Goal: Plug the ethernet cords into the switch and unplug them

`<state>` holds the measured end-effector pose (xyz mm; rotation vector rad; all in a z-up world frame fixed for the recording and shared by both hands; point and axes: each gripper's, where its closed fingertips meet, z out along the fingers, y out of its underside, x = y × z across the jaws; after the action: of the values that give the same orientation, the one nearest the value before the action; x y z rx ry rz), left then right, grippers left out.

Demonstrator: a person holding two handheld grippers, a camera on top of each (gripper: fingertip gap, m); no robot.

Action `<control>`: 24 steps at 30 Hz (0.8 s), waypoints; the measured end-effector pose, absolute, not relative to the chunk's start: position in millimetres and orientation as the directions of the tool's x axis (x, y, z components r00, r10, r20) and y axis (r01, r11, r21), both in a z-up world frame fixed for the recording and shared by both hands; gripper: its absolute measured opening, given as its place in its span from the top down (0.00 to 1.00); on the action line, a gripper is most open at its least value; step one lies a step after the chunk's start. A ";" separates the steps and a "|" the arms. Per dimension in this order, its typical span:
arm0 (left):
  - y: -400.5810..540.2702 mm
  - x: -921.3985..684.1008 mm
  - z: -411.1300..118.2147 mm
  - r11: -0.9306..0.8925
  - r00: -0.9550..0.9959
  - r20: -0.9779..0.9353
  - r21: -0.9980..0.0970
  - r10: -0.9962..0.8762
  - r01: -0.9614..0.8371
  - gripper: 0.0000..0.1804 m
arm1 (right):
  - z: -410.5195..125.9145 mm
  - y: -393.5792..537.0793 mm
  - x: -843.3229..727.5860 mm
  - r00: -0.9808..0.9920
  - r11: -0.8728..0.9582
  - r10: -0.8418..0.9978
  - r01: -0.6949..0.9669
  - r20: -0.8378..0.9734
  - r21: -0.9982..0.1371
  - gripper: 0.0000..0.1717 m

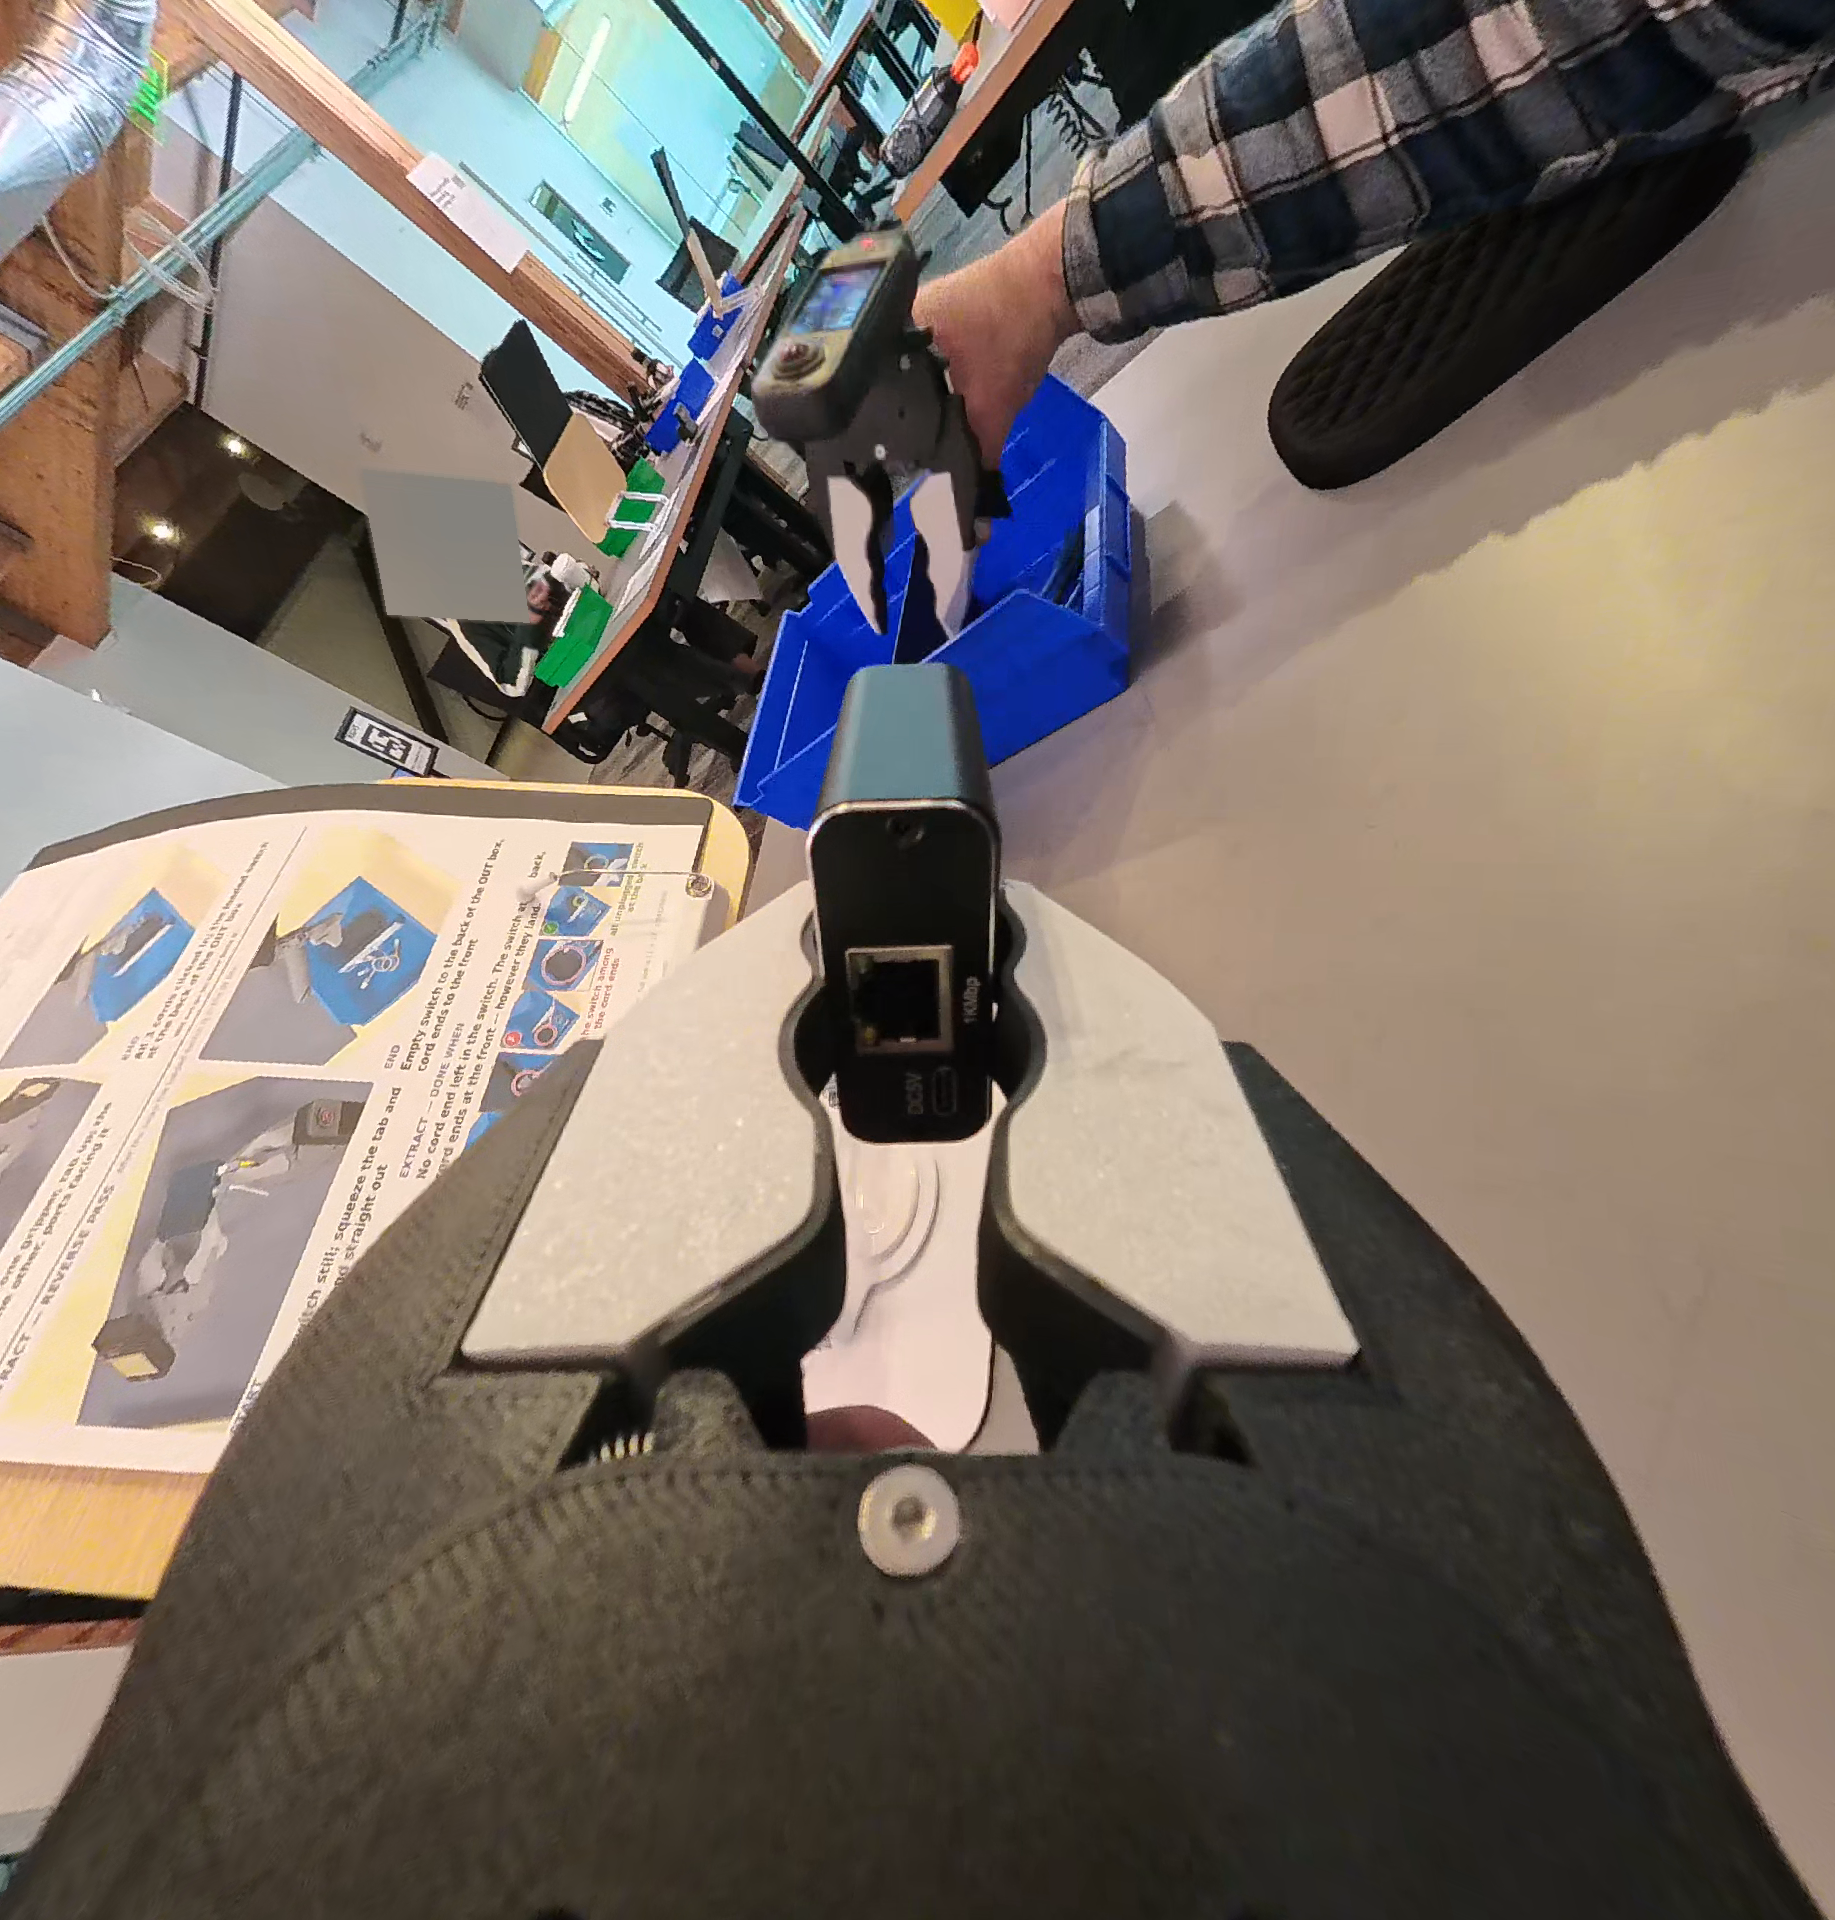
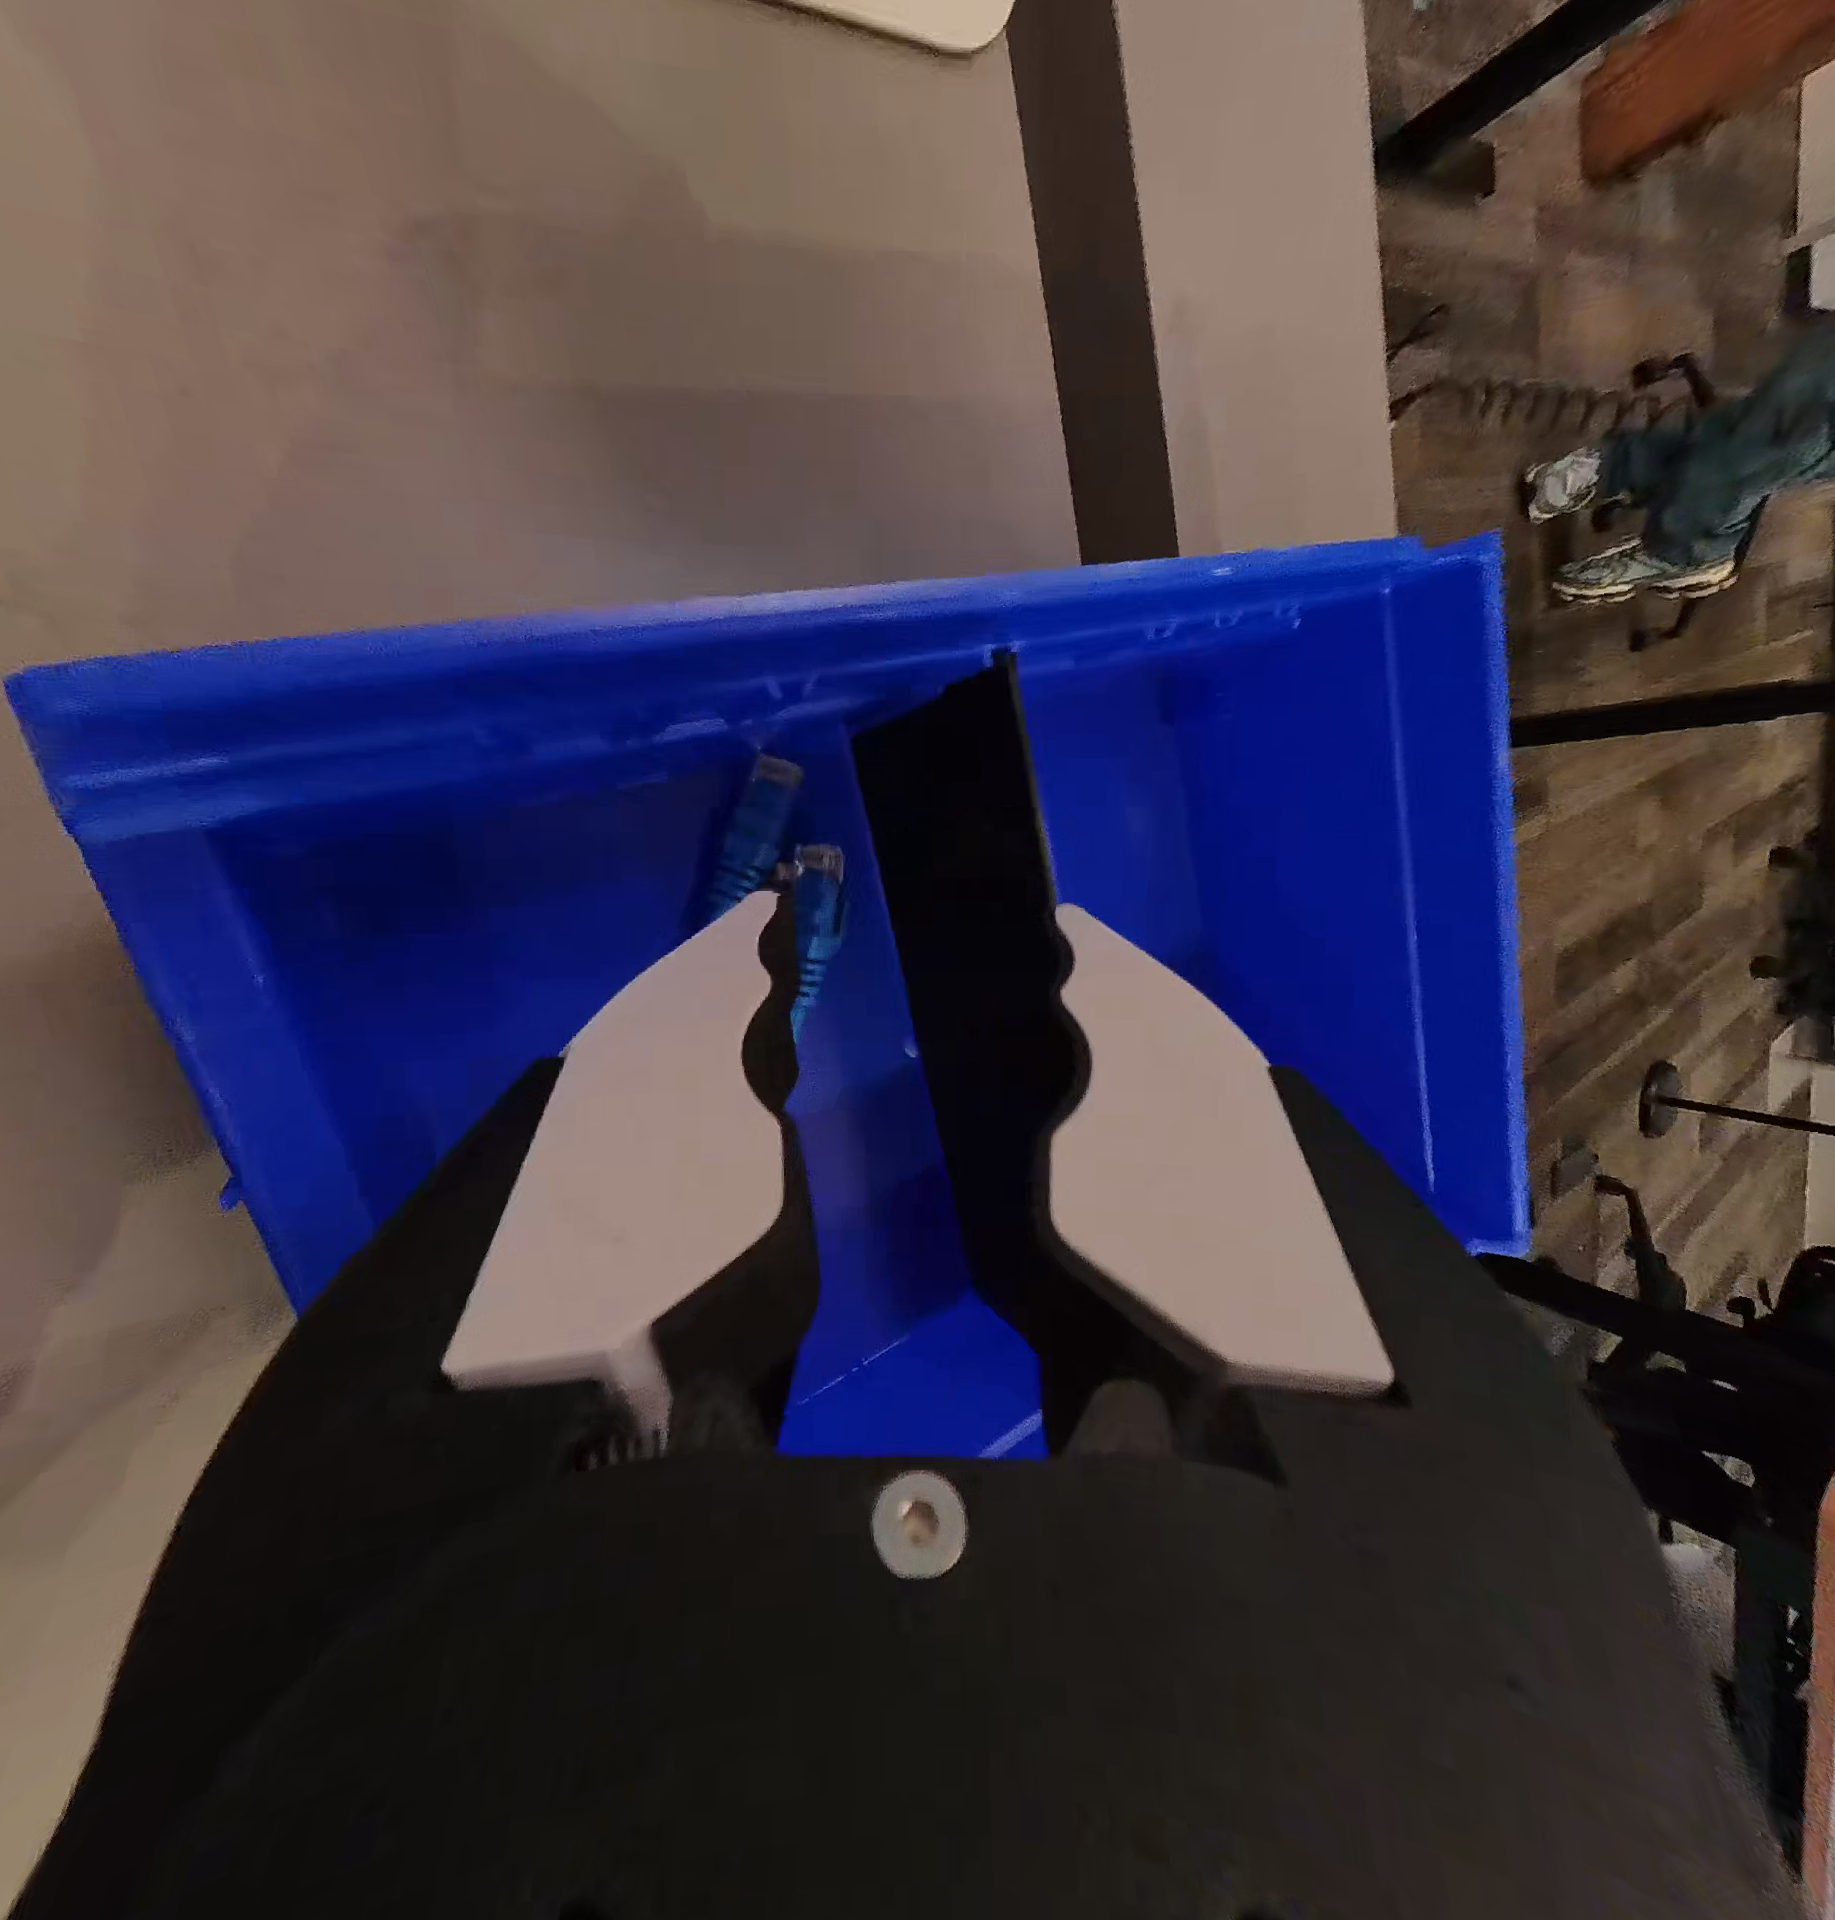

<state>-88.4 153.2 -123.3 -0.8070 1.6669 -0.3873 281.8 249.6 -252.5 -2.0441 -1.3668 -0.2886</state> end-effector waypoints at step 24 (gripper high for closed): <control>154.0 -62.7 -135.5 0.727 -0.143 -0.731 -0.598 -0.667 -0.337 0.86 | -114.4 141.3 -69.5 -0.006 0.517 0.659 0.730 0.752 -0.447 0.81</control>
<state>-62.7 154.0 -135.5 -0.7977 1.7474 -0.3470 -69.5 141.3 -114.4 -1.1819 -1.7084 -0.0846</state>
